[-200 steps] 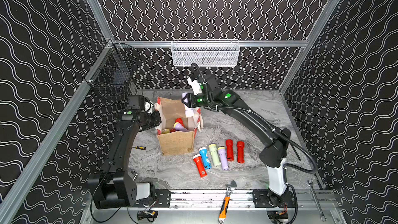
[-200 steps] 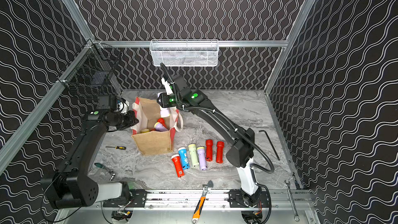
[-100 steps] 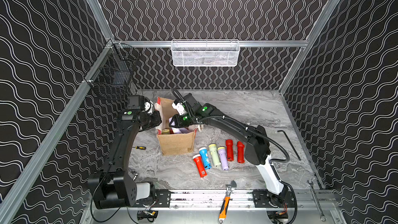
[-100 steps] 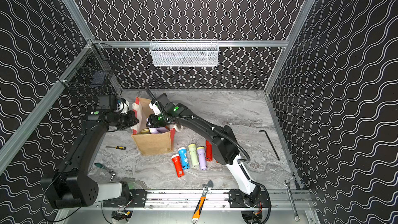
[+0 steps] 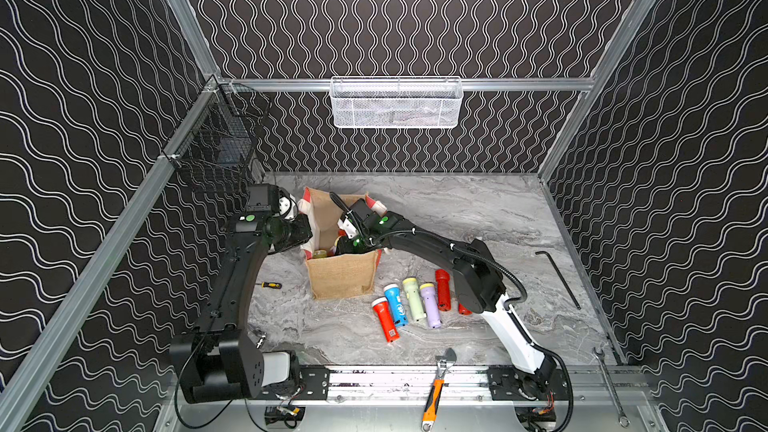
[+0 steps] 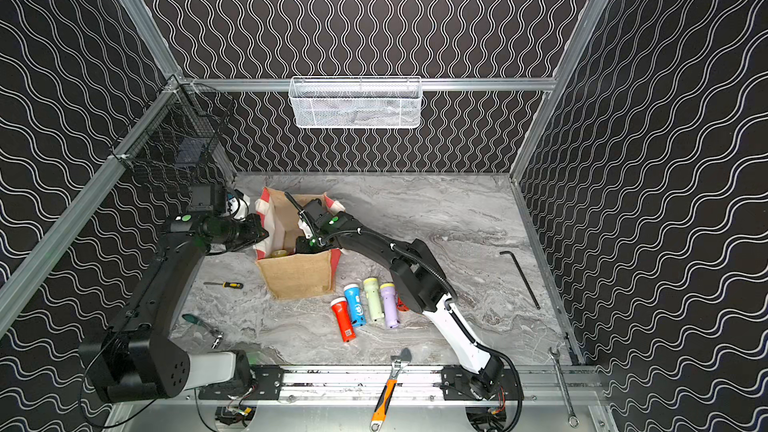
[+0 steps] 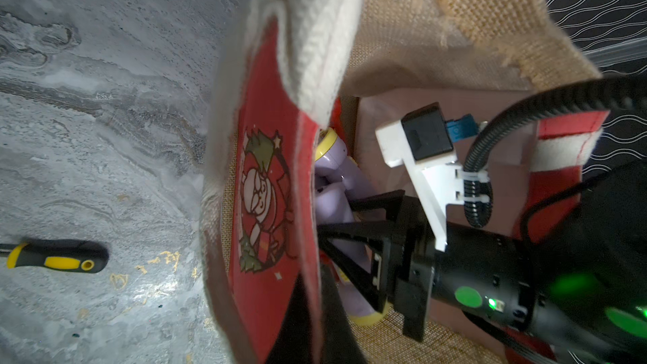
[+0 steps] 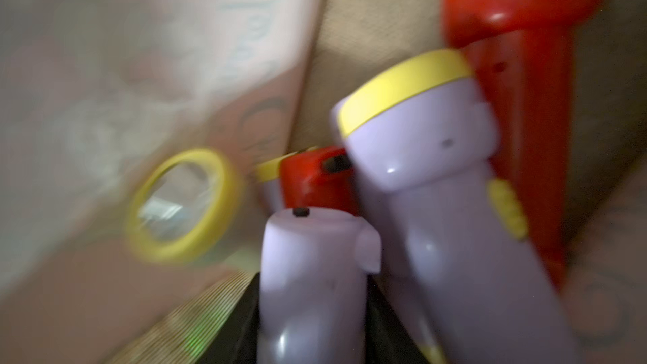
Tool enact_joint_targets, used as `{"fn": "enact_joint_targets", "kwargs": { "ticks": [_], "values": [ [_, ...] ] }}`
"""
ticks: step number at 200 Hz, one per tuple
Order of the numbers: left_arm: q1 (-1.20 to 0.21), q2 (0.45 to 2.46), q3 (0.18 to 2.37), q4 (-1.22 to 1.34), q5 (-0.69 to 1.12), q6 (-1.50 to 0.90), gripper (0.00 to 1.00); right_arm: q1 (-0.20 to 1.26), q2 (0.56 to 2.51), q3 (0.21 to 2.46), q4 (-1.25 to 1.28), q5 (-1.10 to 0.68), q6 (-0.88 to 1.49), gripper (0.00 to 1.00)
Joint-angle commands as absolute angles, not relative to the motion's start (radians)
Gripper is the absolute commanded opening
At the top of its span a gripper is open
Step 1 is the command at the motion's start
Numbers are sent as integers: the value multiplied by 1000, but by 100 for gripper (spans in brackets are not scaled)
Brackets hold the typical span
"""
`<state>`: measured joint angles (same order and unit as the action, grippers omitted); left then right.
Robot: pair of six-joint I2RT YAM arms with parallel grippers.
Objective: Put the flashlights into the tote bags
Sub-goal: Place the flashlight in the canvas bag.
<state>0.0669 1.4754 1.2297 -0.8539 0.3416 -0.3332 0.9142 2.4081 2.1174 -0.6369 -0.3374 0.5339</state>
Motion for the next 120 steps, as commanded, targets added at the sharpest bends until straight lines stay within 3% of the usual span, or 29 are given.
{"fn": "enact_joint_targets", "kwargs": {
  "ticks": [1, 120],
  "values": [
    [68, 1473, 1227, -828, 340, -308, 3, 917, 2415, 2104, -677, -307, 542, 50],
    [67, 1470, 1224, -823, 349, -313, 3, 894, 2244, 2215, -714, -301, 465, 59]
  ]
}}
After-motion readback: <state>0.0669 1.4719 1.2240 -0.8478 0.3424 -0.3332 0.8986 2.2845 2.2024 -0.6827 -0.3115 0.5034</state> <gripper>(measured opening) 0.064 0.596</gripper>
